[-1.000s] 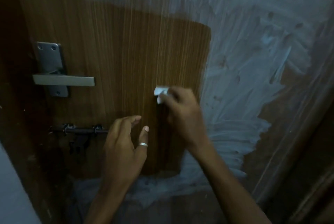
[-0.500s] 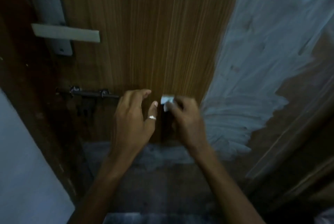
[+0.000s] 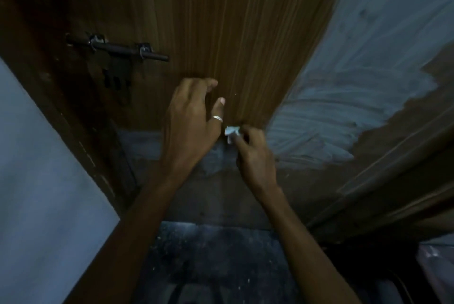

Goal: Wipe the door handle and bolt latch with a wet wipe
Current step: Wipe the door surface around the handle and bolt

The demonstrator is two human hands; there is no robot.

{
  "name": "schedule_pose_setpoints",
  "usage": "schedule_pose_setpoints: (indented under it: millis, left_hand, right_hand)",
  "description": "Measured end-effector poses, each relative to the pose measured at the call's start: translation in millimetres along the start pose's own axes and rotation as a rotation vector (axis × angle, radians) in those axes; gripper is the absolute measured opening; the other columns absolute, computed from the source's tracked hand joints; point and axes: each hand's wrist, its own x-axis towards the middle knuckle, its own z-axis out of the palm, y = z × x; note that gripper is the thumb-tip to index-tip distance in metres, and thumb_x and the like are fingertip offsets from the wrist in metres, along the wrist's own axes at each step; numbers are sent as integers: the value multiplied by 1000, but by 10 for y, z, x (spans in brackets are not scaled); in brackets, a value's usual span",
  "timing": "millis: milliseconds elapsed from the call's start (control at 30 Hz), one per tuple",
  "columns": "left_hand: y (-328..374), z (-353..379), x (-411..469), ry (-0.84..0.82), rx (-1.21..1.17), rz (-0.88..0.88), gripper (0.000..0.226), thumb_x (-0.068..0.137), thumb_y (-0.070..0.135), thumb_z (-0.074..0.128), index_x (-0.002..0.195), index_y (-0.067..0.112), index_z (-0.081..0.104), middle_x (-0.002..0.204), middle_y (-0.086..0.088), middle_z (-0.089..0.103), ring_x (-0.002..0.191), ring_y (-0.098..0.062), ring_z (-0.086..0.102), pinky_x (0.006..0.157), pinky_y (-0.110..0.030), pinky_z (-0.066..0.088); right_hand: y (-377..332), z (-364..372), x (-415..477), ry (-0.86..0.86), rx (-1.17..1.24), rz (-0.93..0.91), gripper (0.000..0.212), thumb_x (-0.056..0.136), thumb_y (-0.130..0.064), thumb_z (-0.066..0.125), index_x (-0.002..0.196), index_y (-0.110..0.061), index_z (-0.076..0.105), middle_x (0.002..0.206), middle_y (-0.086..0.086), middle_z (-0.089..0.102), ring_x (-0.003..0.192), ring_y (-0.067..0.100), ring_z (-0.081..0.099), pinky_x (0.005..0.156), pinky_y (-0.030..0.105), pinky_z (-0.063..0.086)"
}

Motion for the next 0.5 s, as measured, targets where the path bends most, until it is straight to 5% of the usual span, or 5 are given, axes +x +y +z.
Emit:
schedule_pose_setpoints:
  millis: [133,333,500]
  left_hand:
    - [-182,39,-89,-71,36,-45,34,93,28,59,124,13,60,123,-7,58,113,-22,58,92,-43,51]
    - [-295,56,-29,-42,43,-58,32,94,26,60,123,12,60,122,-9,58,111,-21,58,90,-40,53]
    - [-435,112,-124,-35,45,-68,31,94,23,58,122,10,60,120,-9,58,109,-22,59,89,-41,52]
  right_hand:
    - [54,-94,179,18,23,34,29,91,-12,48,109,-6,69,114,17,60,102,31,54,72,35,49]
    - [221,-862,1110,516,34,123,22,86,6,58,98,-3,73,102,16,64,93,26,61,75,20,38]
    - [97,-325,556,330,68,120,29,85,9,58,109,-1,70,111,20,62,102,31,59,82,25,43]
